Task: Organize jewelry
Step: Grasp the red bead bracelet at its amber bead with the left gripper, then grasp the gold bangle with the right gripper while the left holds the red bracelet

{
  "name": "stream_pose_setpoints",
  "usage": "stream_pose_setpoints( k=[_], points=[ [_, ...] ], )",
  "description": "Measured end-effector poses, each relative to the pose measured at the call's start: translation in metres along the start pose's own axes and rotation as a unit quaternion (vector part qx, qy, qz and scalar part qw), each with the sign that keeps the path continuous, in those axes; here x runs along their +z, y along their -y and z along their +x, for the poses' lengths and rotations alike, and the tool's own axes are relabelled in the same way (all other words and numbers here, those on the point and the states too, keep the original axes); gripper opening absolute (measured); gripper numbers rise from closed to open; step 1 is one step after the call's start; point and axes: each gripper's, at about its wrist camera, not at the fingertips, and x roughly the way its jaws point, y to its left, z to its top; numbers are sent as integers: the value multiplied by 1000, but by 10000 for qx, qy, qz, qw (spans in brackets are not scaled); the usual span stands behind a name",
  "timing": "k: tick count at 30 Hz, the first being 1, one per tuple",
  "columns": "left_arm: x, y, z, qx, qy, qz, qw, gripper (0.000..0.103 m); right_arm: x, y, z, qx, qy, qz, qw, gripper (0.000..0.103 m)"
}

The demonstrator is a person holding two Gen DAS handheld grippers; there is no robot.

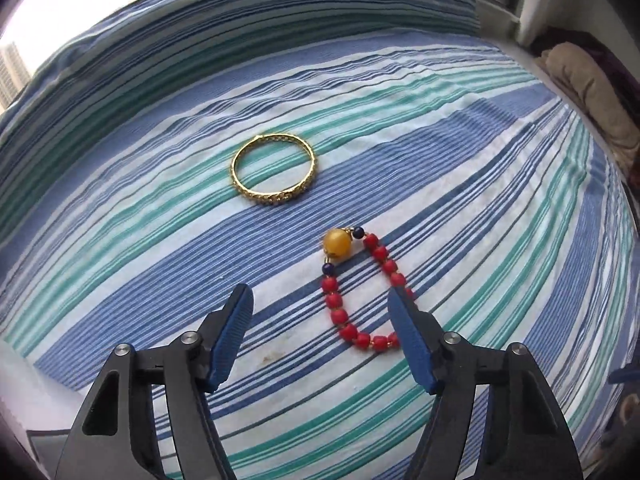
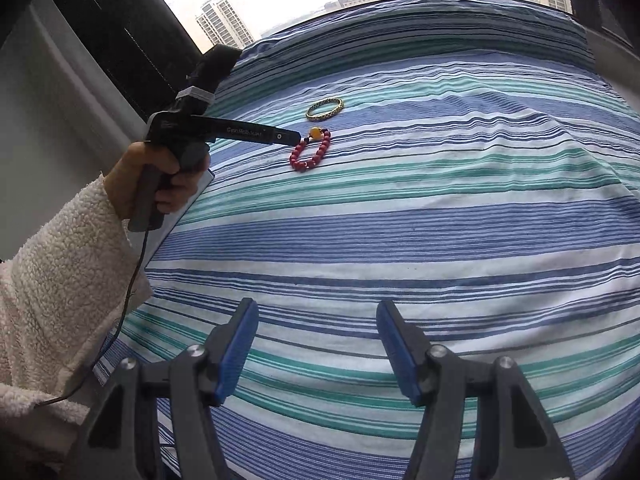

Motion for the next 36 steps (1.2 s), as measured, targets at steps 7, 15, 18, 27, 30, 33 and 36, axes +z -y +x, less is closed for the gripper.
stream_pose_setpoints(
  k=[7, 15, 18, 27, 30, 33, 36],
  points=[
    [13, 3, 22, -180, 108, 288, 9994, 55, 6, 10, 12, 70, -119, 157, 9998, 63],
    [18, 11, 24, -364, 326, 565, 9972, 17, 13, 11, 9, 73, -72, 212, 9997, 63],
    [18, 11, 23, -536, 333, 433, 9971, 16, 14, 10, 5, 63, -47, 206, 9998, 63],
    [-44, -6, -21, -409, 582, -867, 9937, 15, 69, 10, 5, 101, -114, -195, 9997, 63],
    [-81, -16, -38, -250, 552, -1443, 9877, 15, 121, 3, 37, -2, -257, -743, 9969, 63],
    [-111, -25, -51, -96, 497, -1939, 9797, 15, 177, -13, 94, -14, -466, -1359, 9896, 63],
    [-136, -33, -60, 5, 442, -2324, 9716, 15, 225, -31, 157, 45, -653, -1748, 9824, 63]
  ],
)
